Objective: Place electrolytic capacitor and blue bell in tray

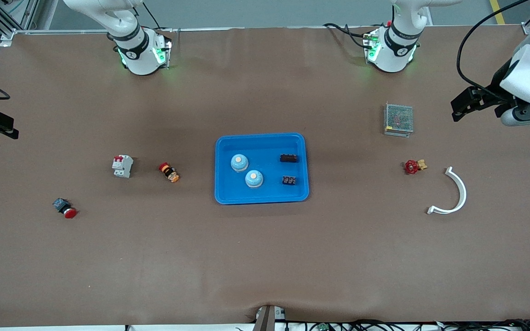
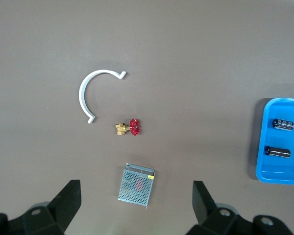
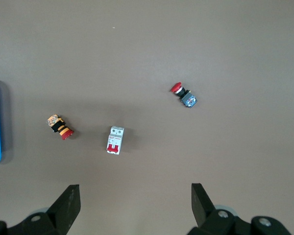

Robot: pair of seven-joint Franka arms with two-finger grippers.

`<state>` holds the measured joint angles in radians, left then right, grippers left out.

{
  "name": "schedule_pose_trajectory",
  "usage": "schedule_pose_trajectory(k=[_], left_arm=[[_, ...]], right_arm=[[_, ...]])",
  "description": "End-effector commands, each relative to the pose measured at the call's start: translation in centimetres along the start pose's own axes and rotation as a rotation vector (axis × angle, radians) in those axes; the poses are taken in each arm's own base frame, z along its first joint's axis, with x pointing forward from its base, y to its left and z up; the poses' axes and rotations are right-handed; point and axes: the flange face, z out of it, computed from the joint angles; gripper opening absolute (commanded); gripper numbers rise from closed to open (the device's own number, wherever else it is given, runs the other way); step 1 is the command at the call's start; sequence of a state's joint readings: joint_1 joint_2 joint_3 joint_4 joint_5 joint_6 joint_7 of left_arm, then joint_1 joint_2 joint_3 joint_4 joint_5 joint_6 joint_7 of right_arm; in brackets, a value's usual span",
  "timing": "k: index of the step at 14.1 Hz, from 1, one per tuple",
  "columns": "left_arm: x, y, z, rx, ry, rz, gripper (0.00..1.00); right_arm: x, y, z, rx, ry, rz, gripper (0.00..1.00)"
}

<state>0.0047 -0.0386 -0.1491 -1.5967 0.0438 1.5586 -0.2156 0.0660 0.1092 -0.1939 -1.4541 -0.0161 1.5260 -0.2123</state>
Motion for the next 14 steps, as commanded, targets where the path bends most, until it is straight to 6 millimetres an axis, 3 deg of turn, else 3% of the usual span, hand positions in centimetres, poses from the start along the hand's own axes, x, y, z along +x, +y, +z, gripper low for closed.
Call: schedule_pose_trajectory(k=[1,9,12,14], left_arm=[[-0.2,-0.6,-0.7,0.001,0.001,0.006,1.00],[0.0,-0.7,-1.0,-0.003,0.009,0.009,1.00],[0.0,-0.7,-1.4,-0.004,0.017,0.007,1.00],[-0.2,-0.5,-1.4,-0.001,0.010,0.013,1.00]], right_arm=[[0.0,-0.4,-0.9,0.014,0.021,0.113,1.00],[0.6,-1.4,-1.3,0.062,0.056,0.112,1.00],[0.5,-0.4,-1.2,0.070,0.057,0.129,1.00],[0.6,-0.9,-1.2,0.079,0.060,0.116,1.00]])
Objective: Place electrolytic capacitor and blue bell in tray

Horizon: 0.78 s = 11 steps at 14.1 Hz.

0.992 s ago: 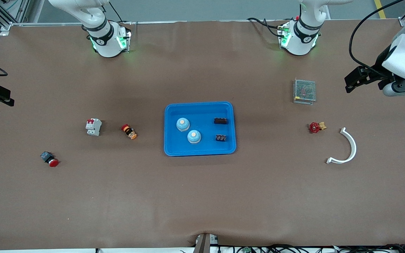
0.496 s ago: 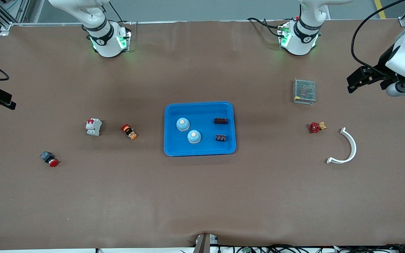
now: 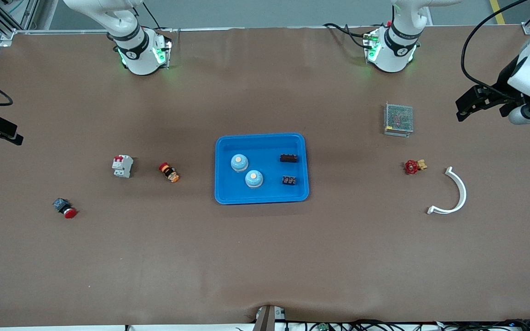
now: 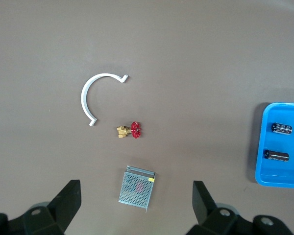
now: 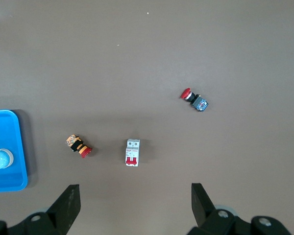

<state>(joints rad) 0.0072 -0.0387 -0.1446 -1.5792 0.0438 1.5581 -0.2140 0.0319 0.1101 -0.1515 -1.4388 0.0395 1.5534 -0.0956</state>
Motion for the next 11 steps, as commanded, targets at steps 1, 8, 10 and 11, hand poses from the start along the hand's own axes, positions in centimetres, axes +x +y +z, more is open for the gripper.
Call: schedule_pose_trajectory(k=[1,8,10,11], left_arm=[[-0.3,-0.1,-0.7,0.001,-0.008,0.019,1.00],[-0.6,0.0,-0.9,-0.008,-0.010,0.021,1.00],[-0.8,0.2,-1.0,-0.006,-0.018,0.025,1.00],[-1.0,0.3,-1.0,-0.005,-0.024,0.027,1.00]], right_arm=[[0.1,-0.3,-0.3,0.031,0.009,0.004,1.00],[0.2,-0.8,-0.3,0.030,0.012,-0.004,1.00],[0.2,-1.0,-0.3,0.030,0.011,-0.008,1.00],[0.2,-1.5,-0.4,0.027,0.012,-0.016,1.00]])
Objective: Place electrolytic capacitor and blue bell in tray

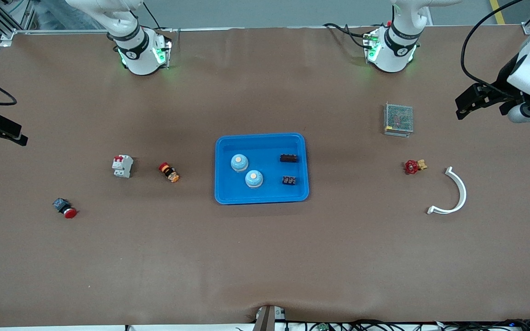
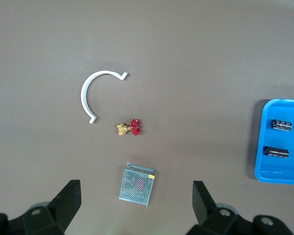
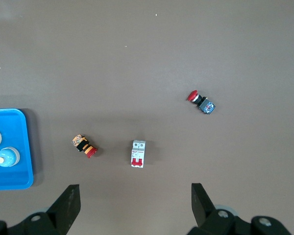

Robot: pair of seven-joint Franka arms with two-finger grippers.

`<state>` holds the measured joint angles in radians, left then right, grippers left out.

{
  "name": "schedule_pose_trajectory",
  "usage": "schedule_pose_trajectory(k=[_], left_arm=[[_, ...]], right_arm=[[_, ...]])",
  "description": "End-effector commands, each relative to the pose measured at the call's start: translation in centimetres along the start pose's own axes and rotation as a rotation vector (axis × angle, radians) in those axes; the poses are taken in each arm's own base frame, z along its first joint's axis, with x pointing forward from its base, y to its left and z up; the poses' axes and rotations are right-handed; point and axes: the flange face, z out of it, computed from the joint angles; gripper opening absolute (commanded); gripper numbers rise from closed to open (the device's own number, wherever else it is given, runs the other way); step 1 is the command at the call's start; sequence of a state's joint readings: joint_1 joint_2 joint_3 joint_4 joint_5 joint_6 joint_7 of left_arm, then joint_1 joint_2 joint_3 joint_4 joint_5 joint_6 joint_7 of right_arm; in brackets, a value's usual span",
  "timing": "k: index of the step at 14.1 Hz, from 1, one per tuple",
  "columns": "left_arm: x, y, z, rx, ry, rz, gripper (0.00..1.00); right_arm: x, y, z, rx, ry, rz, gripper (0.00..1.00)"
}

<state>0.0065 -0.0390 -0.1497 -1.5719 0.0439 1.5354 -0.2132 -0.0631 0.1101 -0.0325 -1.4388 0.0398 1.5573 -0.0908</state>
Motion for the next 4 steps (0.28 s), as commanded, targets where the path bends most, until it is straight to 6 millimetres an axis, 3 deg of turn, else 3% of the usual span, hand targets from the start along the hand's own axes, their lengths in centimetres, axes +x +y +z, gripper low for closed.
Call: schedule_pose_trajectory(k=[1,4], left_arm=[[-0.83,0.03,-0.85,-0.006,-0.016,0.022,1.00],[-1.22,0.07,-0.69,-0.003,-0.044,0.025,1.00]], right_arm=[[0.12,-0.82,-0.35,0.012,0.007,-0.002,1.00],[0.07,-0.81,-0.44,0.010,0.009,-0.002,1.00]])
